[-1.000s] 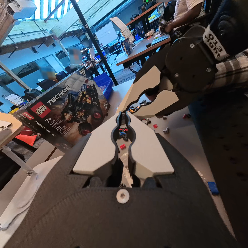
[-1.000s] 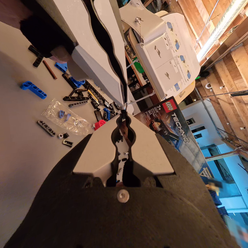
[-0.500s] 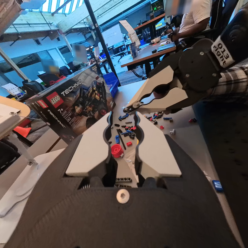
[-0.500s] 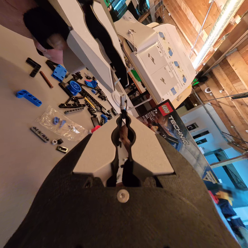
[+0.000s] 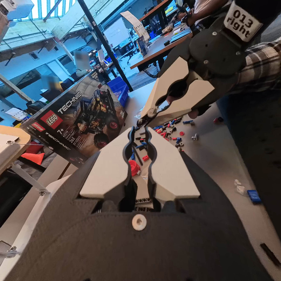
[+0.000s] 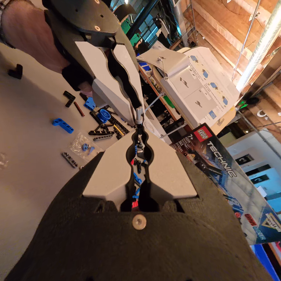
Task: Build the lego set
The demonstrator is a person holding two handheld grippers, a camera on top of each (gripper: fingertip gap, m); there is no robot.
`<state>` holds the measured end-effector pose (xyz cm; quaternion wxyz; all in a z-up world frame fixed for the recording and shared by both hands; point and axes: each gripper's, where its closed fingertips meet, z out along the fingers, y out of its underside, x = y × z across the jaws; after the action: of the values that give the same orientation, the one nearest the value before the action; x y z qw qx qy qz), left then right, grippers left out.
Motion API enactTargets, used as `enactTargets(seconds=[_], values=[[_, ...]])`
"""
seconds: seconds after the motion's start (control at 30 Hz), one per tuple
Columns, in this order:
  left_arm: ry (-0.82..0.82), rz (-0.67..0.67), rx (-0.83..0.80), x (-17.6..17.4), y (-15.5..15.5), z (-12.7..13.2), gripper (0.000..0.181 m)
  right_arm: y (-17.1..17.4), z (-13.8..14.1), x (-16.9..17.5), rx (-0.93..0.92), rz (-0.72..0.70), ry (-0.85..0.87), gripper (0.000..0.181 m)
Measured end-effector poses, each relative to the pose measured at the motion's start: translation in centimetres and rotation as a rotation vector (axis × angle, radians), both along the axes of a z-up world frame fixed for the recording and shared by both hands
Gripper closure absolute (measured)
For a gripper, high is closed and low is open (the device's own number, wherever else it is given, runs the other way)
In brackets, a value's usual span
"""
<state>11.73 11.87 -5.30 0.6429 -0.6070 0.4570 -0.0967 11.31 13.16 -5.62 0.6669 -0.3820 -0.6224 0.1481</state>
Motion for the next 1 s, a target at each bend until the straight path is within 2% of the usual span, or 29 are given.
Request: enactTargets(seconds=[0.23,0.37,0.47,0.67,0.87,1.0], values=[[0.031,-0.004,0.029,0.02,-0.25,-0.03,0.175,-0.34,0.07,-0.07,0.045,0.004,-0.005,0.178],[0.046,0.014,0.058,-0.28,-0.13,0.25,0.171,-0.19,-0.07,-0.08,0.063,-0.011,-0.018,0.178],[0.087,0.038,0.106,-0.53,-0.07,0.53,0.166,0.01,-0.25,-0.11,0.074,-0.026,-0.034,0.178],[0.219,0.053,0.193,-0.19,-0.29,0.03,0.170,-0.02,-0.67,-0.29,0.080,-0.031,-0.062,0.178],[0.238,0.068,0.216,-0.51,-0.09,0.10,0.172,0.18,-0.44,-0.32,0.061,-0.042,-0.052,0.178],[0.250,0.098,0.259,-0.92,0.10,0.60,0.175,0.65,-0.34,-0.20,0.018,-0.057,-0.039,0.164]])
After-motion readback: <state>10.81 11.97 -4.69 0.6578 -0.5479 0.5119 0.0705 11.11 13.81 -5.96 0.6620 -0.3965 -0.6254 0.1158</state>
